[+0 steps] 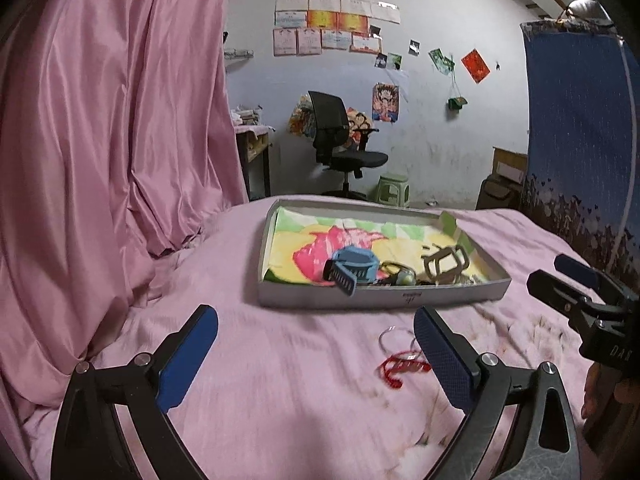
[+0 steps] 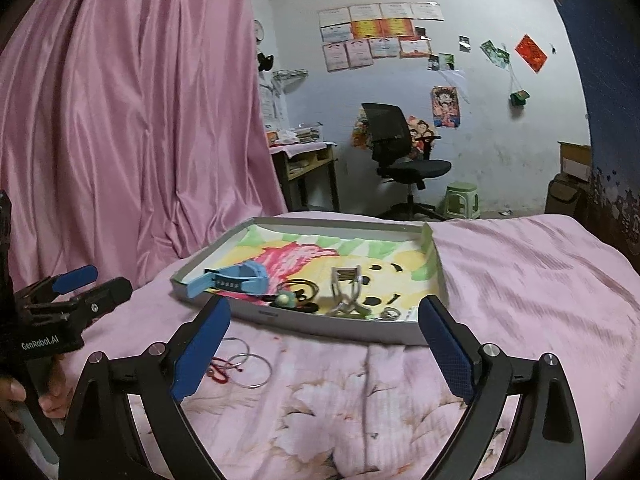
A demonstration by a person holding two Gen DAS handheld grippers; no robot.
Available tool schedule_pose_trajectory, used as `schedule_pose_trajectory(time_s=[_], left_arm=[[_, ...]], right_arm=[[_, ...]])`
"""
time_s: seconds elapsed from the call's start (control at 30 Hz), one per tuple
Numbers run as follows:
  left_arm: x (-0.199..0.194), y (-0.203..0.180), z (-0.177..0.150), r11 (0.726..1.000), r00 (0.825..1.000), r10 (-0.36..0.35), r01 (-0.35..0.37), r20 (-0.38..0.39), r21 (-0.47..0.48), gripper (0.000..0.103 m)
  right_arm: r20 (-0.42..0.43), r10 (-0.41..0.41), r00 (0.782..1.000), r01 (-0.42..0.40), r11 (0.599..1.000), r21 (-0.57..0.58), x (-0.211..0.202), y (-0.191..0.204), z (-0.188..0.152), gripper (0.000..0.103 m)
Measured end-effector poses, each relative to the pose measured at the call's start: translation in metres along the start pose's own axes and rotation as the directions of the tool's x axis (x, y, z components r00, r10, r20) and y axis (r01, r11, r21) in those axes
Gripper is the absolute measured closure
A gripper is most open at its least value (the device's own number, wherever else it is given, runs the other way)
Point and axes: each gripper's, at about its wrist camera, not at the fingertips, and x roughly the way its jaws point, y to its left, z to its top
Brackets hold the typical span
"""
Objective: Organize jewelry
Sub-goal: 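Withdraw both open tools from the tray toward the red bracelet and rings, then lower the left tool onto the red string bracelet and close it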
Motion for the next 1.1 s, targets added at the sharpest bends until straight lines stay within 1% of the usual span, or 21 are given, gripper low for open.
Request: schedule_pose_trajectory(time_s=[0.17, 0.27, 0.4, 0.43, 0.57, 0.67, 0.7, 0.73, 0.8, 0.87, 0.93, 1.07, 1.1], left_arm=[[0.002, 0.006, -0.008, 1.000, 0.999, -0.014, 0.014, -0.045, 0.011, 0.004], [0.005, 0.006, -0.012, 1.000, 0.997, -0.024, 0.025, -0.073, 0.019, 0.004], [0.011, 0.006, -0.013, 0.999, 0.993, -0.040, 0.043, -0.111, 0.023, 0.004], [0.013, 0.006, -0.014, 0.999, 0.991, -0.045, 0.049, -0.123, 0.024, 0.004], [0.022, 0.004, -0.014, 0.997, 0.983, -0.070, 0.076, -0.168, 0.026, 0.004], [0.030, 0.001, -0.015, 0.994, 0.974, -0.101, 0.108, -0.203, 0.025, 0.004], [0.032, 0.000, -0.015, 0.993, 0.971, -0.110, 0.117, -0.212, 0.025, 0.004], [0.035, -0.001, -0.015, 0.992, 0.968, -0.119, 0.128, -0.222, 0.024, 0.005], [0.039, -0.003, -0.016, 0.990, 0.962, -0.132, 0.141, -0.237, 0.023, 0.007], [0.045, -0.005, -0.017, 0.986, 0.953, -0.153, 0.164, -0.262, 0.019, 0.014], [0.052, -0.007, -0.019, 0.984, 0.942, -0.167, 0.179, -0.291, 0.016, 0.019], [0.062, -0.009, -0.022, 0.976, 0.920, -0.202, 0.216, -0.335, 0.005, 0.036], [0.064, -0.009, -0.023, 0.974, 0.915, -0.211, 0.225, -0.344, 0.001, 0.038]], right_arm=[[-0.016, 0.022, 1.000, -0.022, 0.999, -0.039, -0.001, 0.014, -0.004, 0.011], [-0.045, 0.034, 0.998, -0.037, 0.997, -0.069, 0.003, 0.021, -0.007, 0.011], [-0.120, 0.037, 0.992, -0.050, 0.993, -0.104, 0.015, 0.027, -0.013, 0.011], [-0.150, 0.035, 0.988, -0.052, 0.992, -0.111, 0.020, 0.028, -0.015, 0.011], [-0.213, 0.045, 0.976, -0.068, 0.992, -0.102, 0.031, 0.026, -0.019, 0.011], [-0.253, 0.060, 0.966, -0.083, 0.993, -0.082, 0.038, 0.023, -0.022, 0.012], [-0.264, 0.066, 0.962, -0.089, 0.993, -0.075, 0.041, 0.023, -0.023, 0.015], [-0.274, 0.070, 0.959, -0.093, 0.993, -0.070, 0.043, 0.022, -0.024, 0.022], [-0.301, 0.070, 0.951, -0.095, 0.993, -0.069, 0.049, 0.021, -0.026, 0.030], [-0.325, 0.077, 0.943, -0.101, 0.993, -0.059, 0.054, 0.019, -0.029, 0.035], [-0.345, 0.084, 0.935, -0.106, 0.993, -0.048, 0.060, 0.017, -0.031, 0.043], [-0.383, 0.102, 0.918, -0.123, 0.992, -0.031, 0.070, 0.016, -0.038, 0.053], [-0.392, 0.107, 0.914, -0.129, 0.991, -0.029, 0.073, 0.016, -0.039, 0.057]])
